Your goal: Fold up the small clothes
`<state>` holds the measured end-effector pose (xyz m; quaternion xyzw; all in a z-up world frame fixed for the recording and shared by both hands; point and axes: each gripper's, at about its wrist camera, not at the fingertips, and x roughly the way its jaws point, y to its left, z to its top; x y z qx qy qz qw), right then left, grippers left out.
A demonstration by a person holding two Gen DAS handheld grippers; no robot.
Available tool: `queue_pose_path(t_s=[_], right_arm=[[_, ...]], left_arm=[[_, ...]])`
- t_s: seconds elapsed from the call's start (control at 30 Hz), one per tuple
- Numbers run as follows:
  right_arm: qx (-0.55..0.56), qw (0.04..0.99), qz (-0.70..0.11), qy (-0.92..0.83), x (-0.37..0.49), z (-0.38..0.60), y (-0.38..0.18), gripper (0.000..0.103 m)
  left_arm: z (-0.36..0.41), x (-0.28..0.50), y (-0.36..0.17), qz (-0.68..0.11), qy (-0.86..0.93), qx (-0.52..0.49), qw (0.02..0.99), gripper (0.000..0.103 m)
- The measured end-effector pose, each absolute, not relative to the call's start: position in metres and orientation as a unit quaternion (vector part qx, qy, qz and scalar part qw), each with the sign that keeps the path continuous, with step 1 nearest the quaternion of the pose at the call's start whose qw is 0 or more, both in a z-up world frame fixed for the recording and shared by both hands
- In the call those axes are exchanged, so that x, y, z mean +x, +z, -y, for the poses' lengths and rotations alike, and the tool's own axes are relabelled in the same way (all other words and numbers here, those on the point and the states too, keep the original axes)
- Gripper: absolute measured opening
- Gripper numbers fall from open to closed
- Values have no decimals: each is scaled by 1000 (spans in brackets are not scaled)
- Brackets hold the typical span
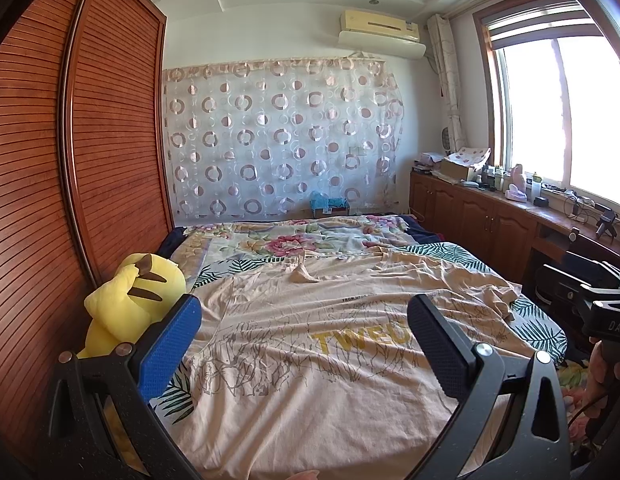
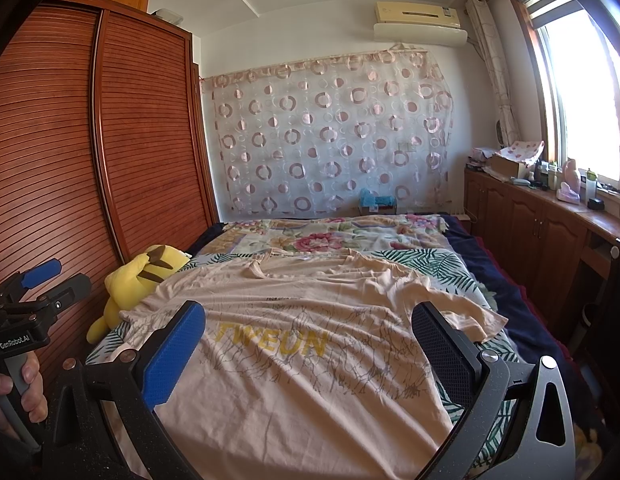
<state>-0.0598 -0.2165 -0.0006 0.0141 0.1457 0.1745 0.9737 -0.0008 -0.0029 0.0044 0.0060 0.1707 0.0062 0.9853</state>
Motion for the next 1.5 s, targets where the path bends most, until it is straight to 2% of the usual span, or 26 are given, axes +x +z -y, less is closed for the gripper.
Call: queue_pose_path(t_s=[0.87,1.03,1.5], right_arm=[[15,974,-146,174,-60,215,0,103],[16,972,-151,180,-59,213,-1,103],[-19,960,-185,210,0,200,-17,103]], left_arm=[[3,-1,4,-170,5,6,985,103],[0,-1,18,-183,1,1,983,103],[-50,54,-43,-255,29,18,966,103]])
